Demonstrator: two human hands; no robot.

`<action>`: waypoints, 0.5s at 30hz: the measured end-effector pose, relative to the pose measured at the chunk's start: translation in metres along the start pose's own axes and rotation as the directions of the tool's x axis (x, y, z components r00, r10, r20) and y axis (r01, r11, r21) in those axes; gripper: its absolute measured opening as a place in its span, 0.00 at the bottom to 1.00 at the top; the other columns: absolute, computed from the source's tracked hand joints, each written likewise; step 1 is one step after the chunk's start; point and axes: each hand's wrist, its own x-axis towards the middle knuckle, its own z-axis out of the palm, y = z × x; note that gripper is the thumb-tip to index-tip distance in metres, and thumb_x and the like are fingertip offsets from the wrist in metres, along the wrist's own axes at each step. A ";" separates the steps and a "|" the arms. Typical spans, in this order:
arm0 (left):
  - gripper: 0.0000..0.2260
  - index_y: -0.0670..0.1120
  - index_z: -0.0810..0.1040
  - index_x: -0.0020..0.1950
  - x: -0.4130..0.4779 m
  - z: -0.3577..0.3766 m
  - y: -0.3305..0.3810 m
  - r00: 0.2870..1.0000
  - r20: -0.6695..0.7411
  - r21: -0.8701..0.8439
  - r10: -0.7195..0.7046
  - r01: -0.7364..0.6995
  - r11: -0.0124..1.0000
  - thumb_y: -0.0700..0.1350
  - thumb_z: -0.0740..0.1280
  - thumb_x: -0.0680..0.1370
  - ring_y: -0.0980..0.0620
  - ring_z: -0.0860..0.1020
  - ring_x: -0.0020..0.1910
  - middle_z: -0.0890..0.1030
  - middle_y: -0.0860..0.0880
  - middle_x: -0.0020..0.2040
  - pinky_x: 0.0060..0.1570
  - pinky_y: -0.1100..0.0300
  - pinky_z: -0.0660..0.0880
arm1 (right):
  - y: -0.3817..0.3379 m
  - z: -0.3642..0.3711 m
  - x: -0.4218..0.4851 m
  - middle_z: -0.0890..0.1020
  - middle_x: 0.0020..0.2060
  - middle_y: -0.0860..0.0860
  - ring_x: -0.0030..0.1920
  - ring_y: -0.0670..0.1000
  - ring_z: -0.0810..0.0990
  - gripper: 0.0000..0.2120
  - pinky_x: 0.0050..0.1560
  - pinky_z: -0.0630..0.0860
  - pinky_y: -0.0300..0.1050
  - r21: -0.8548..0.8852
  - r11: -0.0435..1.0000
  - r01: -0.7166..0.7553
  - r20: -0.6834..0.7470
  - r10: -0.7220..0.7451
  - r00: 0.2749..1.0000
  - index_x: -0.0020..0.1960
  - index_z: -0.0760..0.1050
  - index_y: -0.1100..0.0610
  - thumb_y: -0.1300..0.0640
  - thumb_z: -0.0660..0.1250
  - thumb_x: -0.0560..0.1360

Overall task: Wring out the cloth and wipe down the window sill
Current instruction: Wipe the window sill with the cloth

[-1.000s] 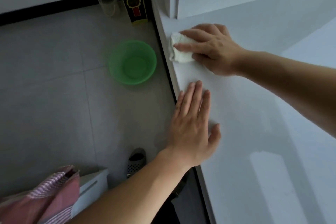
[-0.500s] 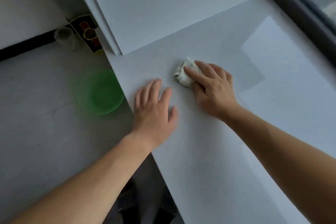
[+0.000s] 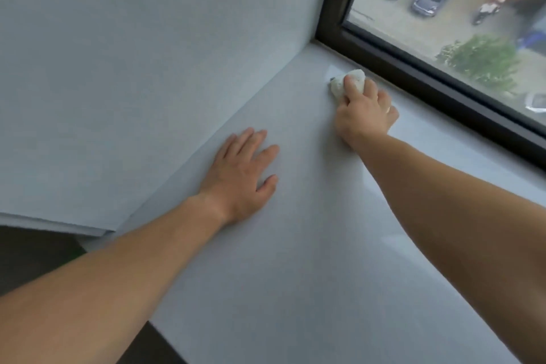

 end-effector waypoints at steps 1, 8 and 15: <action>0.30 0.51 0.63 0.77 0.004 0.002 -0.002 1.000 0.006 0.008 0.018 -0.018 1.000 0.60 0.50 0.77 0.46 0.51 0.79 0.57 0.46 0.80 0.77 0.50 0.44 | 0.000 0.002 -0.002 0.62 0.73 0.48 0.71 0.59 0.59 0.23 0.67 0.55 0.59 -0.023 0.997 0.073 0.007 -0.073 0.997 0.71 0.58 0.38 0.50 0.51 0.77; 0.29 0.50 0.66 0.76 0.006 0.012 -0.004 0.998 -0.049 -0.007 0.048 -0.048 0.999 0.59 0.54 0.76 0.45 0.55 0.79 0.60 0.44 0.79 0.77 0.44 0.50 | 0.056 -0.014 0.018 0.67 0.68 0.50 0.68 0.60 0.63 0.23 0.66 0.58 0.57 -0.048 0.990 -0.132 -0.109 0.126 0.986 0.74 0.59 0.40 0.48 0.51 0.80; 0.30 0.50 0.63 0.77 0.009 0.013 -0.004 0.997 -0.036 0.022 0.062 -0.061 0.998 0.59 0.53 0.76 0.45 0.52 0.79 0.57 0.44 0.80 0.77 0.44 0.48 | 0.005 0.009 -0.040 0.59 0.77 0.47 0.74 0.56 0.57 0.23 0.70 0.52 0.55 -0.087 0.987 0.133 -0.028 -0.135 0.990 0.76 0.56 0.38 0.44 0.49 0.81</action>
